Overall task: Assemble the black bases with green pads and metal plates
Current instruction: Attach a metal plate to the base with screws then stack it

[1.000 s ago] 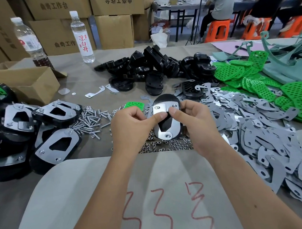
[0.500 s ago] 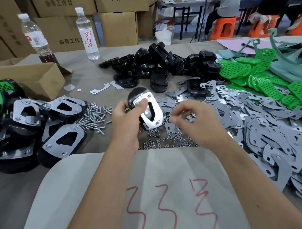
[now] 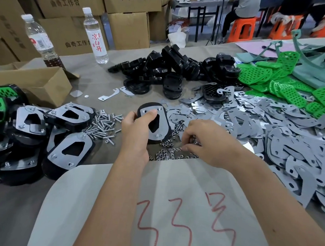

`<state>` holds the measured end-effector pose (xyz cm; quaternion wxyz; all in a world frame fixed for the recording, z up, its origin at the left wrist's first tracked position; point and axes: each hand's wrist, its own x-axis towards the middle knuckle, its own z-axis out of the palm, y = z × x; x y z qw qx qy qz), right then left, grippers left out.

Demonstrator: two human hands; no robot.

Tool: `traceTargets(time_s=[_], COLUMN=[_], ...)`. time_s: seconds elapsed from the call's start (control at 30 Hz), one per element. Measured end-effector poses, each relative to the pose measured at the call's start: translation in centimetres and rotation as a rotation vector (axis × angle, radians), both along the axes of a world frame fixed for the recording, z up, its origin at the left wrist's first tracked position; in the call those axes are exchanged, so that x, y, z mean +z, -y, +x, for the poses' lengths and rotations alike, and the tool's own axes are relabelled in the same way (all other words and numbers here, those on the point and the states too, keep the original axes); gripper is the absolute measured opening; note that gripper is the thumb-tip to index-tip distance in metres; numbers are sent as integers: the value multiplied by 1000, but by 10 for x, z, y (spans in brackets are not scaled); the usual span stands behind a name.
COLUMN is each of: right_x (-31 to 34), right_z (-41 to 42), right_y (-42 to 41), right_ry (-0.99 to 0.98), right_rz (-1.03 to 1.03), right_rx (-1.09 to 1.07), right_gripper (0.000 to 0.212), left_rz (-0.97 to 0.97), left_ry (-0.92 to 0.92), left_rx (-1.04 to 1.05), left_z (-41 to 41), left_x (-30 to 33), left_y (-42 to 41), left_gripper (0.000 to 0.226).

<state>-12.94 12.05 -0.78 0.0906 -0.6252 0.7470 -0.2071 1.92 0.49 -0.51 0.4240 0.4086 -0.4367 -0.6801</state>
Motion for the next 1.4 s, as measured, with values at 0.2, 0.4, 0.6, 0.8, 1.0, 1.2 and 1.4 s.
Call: traceTargets(time_s=[0.2, 0.4, 0.6, 0.8, 1.0, 1.2, 1.4], right_x=[-2, -1, 2, 2, 4, 4, 0], right_z=[1, 6, 2, 5, 7, 1, -2], right_y=[1, 3, 1, 2, 2, 1, 2], right_ry=[60, 489, 818, 816, 698, 746, 725], right_rz=[-113, -397, -567, -566, -543, -503, -510], right_rx=[-36, -162, -214, -170, -100, -18, -41], right_gripper=[18, 17, 14, 17, 13, 21, 18], left_rz=[-13, -47, -127, -187, -186, -134, -147], left_ry=[9, 49, 143, 219, 197, 155, 160], left_rx=[-37, -110, -184, -224, -271, -290, -303], left_z=[-1, -2, -6, -11, -11, -11, -9], left_x=[1, 0, -1, -4, -2, -1, -2], left_y=[-3, -5, -7, -13, -15, -14, -14], left_gripper=[9, 8, 18, 19, 15, 19, 23])
